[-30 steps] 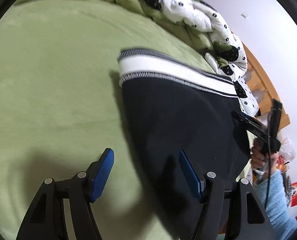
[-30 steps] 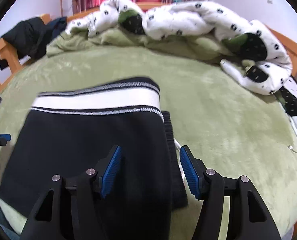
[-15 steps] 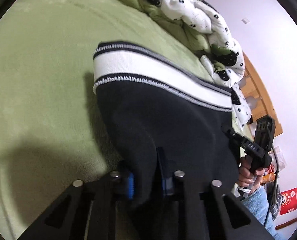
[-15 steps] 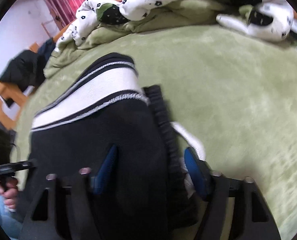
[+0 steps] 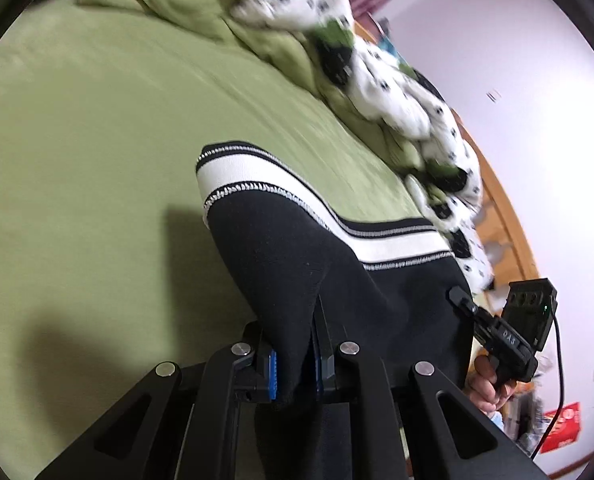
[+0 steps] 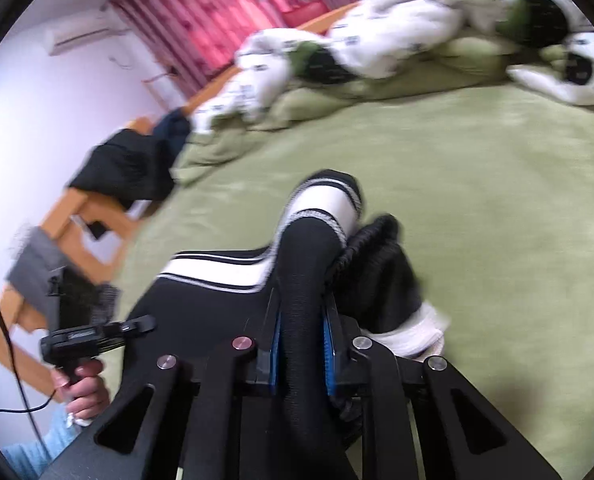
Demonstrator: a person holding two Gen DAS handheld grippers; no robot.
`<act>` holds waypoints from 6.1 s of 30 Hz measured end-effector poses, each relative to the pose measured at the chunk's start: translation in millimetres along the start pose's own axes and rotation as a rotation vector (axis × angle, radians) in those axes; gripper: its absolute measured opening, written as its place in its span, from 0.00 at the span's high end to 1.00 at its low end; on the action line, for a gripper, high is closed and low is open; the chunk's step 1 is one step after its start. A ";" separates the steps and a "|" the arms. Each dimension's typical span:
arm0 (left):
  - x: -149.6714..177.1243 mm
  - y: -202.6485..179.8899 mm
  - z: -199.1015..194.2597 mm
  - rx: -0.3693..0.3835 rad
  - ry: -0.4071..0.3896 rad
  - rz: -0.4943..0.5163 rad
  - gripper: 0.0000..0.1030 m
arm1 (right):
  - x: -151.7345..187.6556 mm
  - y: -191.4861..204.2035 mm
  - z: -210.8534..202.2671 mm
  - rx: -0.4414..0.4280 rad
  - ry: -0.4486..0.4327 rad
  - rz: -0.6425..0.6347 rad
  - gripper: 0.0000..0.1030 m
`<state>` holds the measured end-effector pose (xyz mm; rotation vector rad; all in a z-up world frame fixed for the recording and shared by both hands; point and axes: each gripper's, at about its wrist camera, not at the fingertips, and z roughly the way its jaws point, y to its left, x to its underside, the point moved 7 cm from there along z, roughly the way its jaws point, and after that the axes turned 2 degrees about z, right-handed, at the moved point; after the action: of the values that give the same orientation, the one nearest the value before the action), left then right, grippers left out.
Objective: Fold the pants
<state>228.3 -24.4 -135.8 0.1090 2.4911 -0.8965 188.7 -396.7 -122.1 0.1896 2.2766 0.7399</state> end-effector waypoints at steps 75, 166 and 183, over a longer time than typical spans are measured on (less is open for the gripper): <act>164.2 63.5 -135.2 -0.175 -0.201 0.091 0.47 | 87.1 112.6 45.6 0.212 0.279 -0.060 0.54; 171.9 50.6 -98.8 -0.492 0.062 0.202 0.42 | 149.9 44.8 17.9 0.342 0.312 -0.312 0.56; 181.0 -80.8 -177.3 -0.354 -0.228 0.194 0.34 | 124.8 199.6 -140.7 0.309 -0.135 -0.310 0.22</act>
<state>-23.5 6.3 -56.0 0.1193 2.3350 -0.3586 -13.6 -254.0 -4.0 0.0257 2.2111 0.2079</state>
